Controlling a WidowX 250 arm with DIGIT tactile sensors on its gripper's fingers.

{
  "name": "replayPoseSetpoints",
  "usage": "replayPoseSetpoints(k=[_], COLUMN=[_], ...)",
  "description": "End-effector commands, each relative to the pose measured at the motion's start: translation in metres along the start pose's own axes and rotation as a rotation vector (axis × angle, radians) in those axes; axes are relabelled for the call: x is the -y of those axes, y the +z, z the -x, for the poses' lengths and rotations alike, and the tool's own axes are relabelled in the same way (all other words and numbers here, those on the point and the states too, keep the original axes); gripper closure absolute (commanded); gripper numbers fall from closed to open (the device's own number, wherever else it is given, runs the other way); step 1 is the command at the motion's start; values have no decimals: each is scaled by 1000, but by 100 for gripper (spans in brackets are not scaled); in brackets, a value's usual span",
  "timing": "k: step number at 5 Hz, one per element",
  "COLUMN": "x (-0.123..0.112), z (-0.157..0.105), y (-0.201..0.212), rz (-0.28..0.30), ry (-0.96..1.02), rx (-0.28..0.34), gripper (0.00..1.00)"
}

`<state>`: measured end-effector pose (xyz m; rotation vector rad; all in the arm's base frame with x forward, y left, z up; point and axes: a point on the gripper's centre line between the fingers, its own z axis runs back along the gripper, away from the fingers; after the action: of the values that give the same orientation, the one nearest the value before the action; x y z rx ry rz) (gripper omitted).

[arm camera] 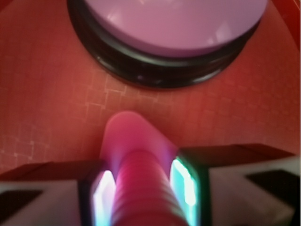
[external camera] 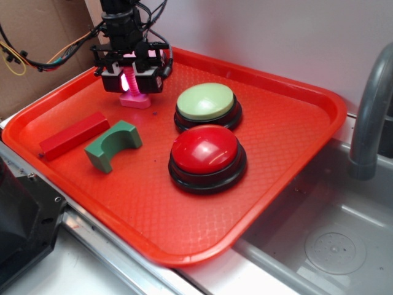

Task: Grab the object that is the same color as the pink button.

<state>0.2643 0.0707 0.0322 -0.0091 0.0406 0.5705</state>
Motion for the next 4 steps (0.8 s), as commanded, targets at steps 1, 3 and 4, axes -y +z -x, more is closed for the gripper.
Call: replayPoseSetpoints(k=[1, 3, 4], x=[-5, -9, -12], z=[-6, 17, 37], y=[16, 69, 104], rz=[20, 91, 94], ry=[-5, -54, -88], rx=[27, 16, 35], gripper=[100, 100, 100])
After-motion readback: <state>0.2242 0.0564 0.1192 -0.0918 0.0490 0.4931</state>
